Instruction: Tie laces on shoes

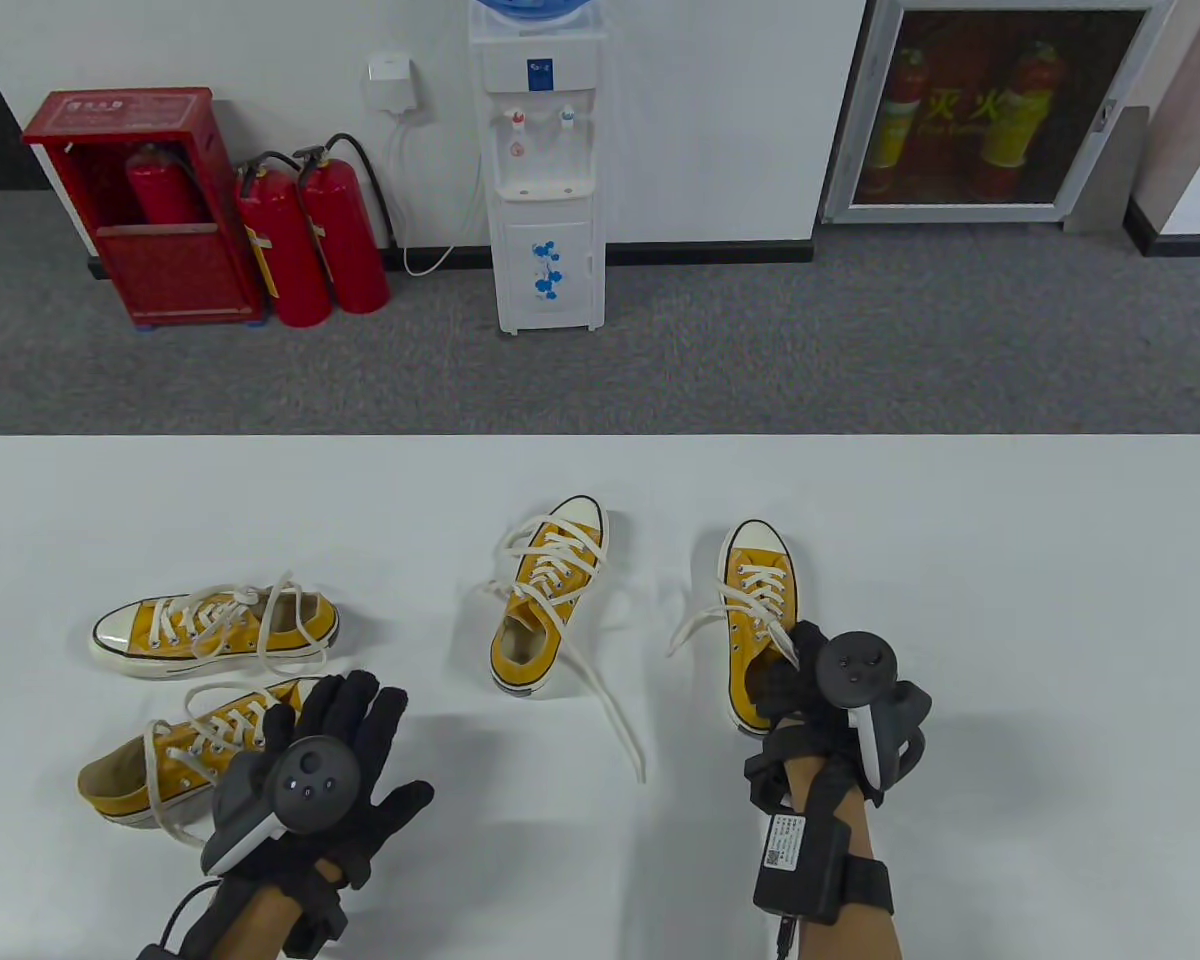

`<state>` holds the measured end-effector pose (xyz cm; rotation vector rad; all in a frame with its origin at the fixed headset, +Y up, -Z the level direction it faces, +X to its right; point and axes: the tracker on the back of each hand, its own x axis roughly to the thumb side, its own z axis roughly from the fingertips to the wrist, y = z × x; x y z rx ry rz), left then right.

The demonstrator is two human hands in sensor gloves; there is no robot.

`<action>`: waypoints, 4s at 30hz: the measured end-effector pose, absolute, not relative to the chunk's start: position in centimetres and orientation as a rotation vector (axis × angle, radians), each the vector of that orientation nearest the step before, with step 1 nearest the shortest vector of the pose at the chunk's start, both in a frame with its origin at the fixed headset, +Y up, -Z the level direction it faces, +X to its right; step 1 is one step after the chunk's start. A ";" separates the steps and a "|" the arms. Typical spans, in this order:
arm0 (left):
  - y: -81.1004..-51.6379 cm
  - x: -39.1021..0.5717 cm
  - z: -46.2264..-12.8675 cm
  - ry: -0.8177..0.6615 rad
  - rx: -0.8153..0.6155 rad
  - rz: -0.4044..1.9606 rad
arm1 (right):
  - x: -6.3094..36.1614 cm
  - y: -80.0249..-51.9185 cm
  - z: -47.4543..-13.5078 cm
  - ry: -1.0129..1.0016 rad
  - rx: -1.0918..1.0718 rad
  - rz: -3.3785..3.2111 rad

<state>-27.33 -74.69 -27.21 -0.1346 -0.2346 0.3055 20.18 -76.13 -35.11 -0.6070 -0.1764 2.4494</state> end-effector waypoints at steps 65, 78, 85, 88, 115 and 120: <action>-75.2 -26.8 -27.2 -0.240 -0.178 0.289 | -1.1 -76.3 -42.0 0.144 -0.431 2.759; -75.2 -26.9 -27.3 -0.241 -0.171 0.295 | 0.9 -73.9 -39.0 0.012 -0.225 2.746; -75.2 -26.9 -27.3 -0.242 -0.172 0.301 | 2.1 -71.6 -35.2 -0.057 -0.103 2.734; -75.3 -26.9 -27.3 -0.243 -0.183 0.321 | 2.5 -71.3 -33.5 -0.071 -0.072 2.729; -75.7 -26.4 -27.2 -0.249 -0.211 0.306 | 0.8 -75.7 -27.0 0.036 0.136 2.891; -75.7 -26.4 -27.3 -0.247 -0.212 0.304 | 1.3 -76.2 -27.0 0.102 0.110 2.832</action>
